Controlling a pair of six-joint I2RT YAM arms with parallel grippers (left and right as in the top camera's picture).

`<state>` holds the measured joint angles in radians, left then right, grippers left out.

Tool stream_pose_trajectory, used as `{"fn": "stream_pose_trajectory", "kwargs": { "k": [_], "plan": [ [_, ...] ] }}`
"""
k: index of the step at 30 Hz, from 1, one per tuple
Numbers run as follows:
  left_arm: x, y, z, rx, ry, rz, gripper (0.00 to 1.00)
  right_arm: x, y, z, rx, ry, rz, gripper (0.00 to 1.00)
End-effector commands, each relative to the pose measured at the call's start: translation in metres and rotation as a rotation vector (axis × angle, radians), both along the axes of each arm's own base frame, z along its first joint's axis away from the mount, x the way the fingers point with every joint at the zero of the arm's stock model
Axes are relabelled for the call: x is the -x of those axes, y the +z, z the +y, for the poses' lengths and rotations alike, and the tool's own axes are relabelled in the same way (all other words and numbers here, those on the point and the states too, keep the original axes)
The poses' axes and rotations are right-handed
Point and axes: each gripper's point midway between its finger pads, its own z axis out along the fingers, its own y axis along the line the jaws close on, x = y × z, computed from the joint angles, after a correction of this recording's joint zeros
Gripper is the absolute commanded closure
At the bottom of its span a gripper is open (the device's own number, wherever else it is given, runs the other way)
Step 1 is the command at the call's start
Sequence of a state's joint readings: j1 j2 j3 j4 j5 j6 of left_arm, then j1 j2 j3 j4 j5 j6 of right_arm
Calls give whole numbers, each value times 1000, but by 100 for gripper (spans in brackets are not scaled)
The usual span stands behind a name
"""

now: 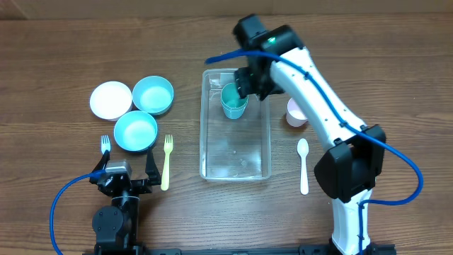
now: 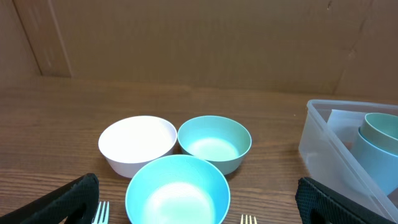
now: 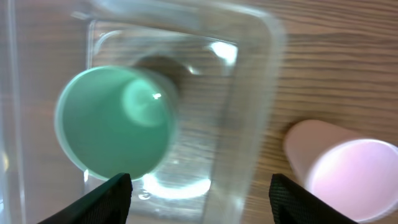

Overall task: Pack container
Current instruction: 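Stack the teal cup onto the blue cup in the container, then move the right gripper to the pink cup and grasp it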

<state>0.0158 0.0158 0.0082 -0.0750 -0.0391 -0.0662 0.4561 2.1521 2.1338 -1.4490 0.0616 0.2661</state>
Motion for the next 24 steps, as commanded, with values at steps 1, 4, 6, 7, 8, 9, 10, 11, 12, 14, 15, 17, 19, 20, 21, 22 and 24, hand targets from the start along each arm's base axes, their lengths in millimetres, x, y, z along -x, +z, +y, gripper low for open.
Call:
{"fn": "stream_pose_trajectory", "kwargs": {
  "k": [1,4,6,7,8,9,10,11,12,14,15,17,19,20,21,22,24],
  "plan": [
    [0,1,5,-26,19,-9,0,-11,40,-57,-13,-155,-56,28],
    [0,1,5,-26,19,-9,0,-5,42,-109,12,-259,1,29],
    [0,1,5,-26,19,-9,0,-3,39,-131,22,-301,28,29],
    [0,2,5,-26,19,-9,0,-2,37,-142,25,-316,38,29],
    [0,2,5,-26,19,-9,0,-3,35,-148,26,-323,41,30],
    [0,2,5,-26,19,-9,0,-4,34,-153,26,-334,42,30],
    [1,1,5,-26,19,-9,0,-4,32,-156,26,-342,44,30],
    [0,2,5,-26,19,-9,0,-5,28,-159,27,-348,47,30],
    [0,1,5,-26,19,-9,0,-6,22,-160,28,-352,53,30],
    [0,1,5,-26,19,-9,0,-3,6,-161,35,-352,78,30],
    [1,2,5,-26,19,-9,0,-2,0,-161,38,-352,88,30],
    [1,1,5,-26,19,-9,0,3,-22,-161,47,-352,120,30],
    [0,2,5,-26,19,-9,0,8,-45,-162,54,-352,145,30],
    [1,1,5,-26,20,-9,0,10,-53,-162,56,-351,151,30],
    [0,2,5,-26,19,-9,0,12,-59,-162,57,-350,158,31],
    [0,2,5,-26,19,-9,0,14,-66,-162,60,-350,166,32],
    [0,2,5,-26,19,-9,0,16,-74,-163,61,-350,170,36]
  ]
}}
